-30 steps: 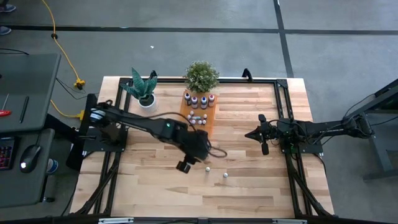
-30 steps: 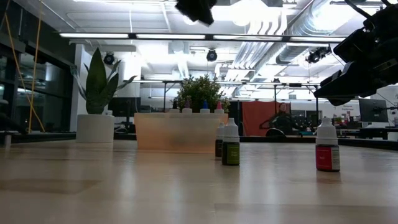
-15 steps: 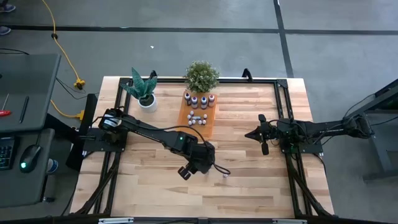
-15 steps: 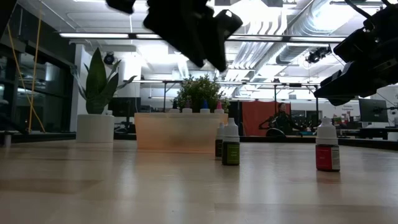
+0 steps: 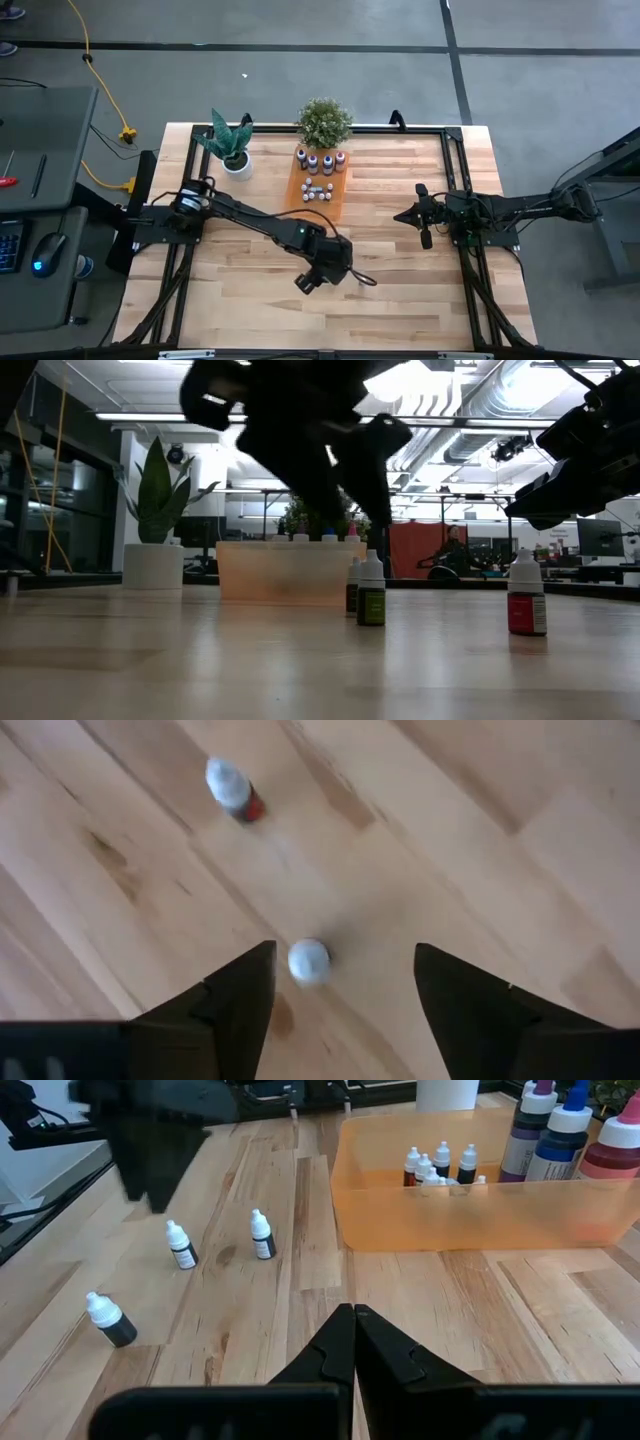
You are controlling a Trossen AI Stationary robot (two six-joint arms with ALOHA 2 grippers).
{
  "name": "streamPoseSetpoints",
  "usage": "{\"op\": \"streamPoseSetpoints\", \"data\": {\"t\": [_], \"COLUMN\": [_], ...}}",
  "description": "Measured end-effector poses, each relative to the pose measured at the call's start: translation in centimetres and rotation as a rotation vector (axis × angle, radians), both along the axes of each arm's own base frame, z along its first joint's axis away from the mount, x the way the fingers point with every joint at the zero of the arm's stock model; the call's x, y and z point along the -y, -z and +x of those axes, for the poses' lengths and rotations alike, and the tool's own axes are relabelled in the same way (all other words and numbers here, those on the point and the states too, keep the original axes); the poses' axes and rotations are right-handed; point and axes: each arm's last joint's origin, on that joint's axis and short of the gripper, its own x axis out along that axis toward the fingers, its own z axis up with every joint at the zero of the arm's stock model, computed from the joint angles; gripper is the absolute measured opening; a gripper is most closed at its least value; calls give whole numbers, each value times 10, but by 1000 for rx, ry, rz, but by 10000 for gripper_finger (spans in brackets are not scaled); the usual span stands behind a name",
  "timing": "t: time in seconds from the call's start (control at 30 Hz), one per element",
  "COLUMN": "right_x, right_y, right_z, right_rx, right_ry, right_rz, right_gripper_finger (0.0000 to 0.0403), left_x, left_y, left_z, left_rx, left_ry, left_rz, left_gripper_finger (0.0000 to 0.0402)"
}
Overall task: Pick & Place food coloring
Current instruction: Put the small dark green food coloring bottle into the orange bin
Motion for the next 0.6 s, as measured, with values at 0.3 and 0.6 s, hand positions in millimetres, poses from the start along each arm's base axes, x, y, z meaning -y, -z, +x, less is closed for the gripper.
{"op": "streamPoseSetpoints", "data": {"t": [0.3, 0.6], "right_x": [0, 0], "right_y": [1, 1], "right_z": [0, 1], "right_rx": [-9, -11], "right_ry": [0, 0], "right_rz": [0, 0], "right_gripper_finger": [0, 0], "left_x": [1, 2], "left_y": [25, 42], "left_z": [7, 12], "left_rx": [-42, -60], "left_ry": [-13, -30], "left_rz": [27, 51], "left_gripper_finger": [232, 232]}}
